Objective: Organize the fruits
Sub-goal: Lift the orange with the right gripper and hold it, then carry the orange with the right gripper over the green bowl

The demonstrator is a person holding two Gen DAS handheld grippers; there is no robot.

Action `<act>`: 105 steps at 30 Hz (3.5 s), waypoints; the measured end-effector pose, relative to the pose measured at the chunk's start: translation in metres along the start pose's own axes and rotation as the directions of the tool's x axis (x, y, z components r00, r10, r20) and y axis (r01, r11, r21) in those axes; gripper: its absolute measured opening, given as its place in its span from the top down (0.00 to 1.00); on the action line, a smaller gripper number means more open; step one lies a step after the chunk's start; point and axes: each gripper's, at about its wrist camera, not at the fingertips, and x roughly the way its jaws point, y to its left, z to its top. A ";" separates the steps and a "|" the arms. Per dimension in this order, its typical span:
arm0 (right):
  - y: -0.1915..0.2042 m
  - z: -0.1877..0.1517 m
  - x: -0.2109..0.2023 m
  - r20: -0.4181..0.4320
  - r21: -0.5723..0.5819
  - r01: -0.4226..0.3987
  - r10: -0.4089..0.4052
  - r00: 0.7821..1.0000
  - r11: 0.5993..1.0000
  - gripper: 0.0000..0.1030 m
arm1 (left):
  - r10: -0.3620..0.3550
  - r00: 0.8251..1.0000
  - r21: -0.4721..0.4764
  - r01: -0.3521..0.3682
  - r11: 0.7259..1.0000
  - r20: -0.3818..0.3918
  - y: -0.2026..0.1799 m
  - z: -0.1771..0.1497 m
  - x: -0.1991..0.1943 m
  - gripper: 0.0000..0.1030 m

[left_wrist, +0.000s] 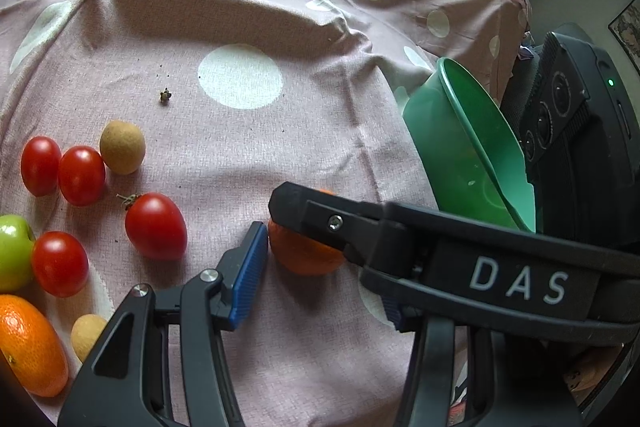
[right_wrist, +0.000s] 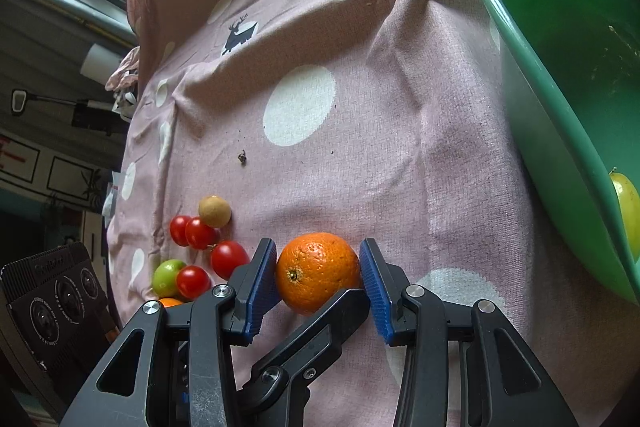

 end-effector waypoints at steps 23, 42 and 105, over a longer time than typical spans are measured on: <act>0.002 0.001 0.002 0.005 0.006 -0.016 0.016 1.000 1.000 0.52 | 0.023 1.000 -0.025 -0.022 0.999 0.005 0.002 0.000 -0.002 0.52; 0.008 -0.004 0.000 0.024 -0.013 0.010 -0.010 1.000 1.000 0.35 | 0.065 0.998 -0.037 -0.065 0.997 0.000 0.002 -0.005 -0.007 0.52; 0.004 -0.022 -0.135 0.419 -0.078 -0.018 0.050 0.907 0.997 0.56 | -0.041 0.967 0.284 -0.034 0.958 0.253 -0.120 0.005 -0.059 0.60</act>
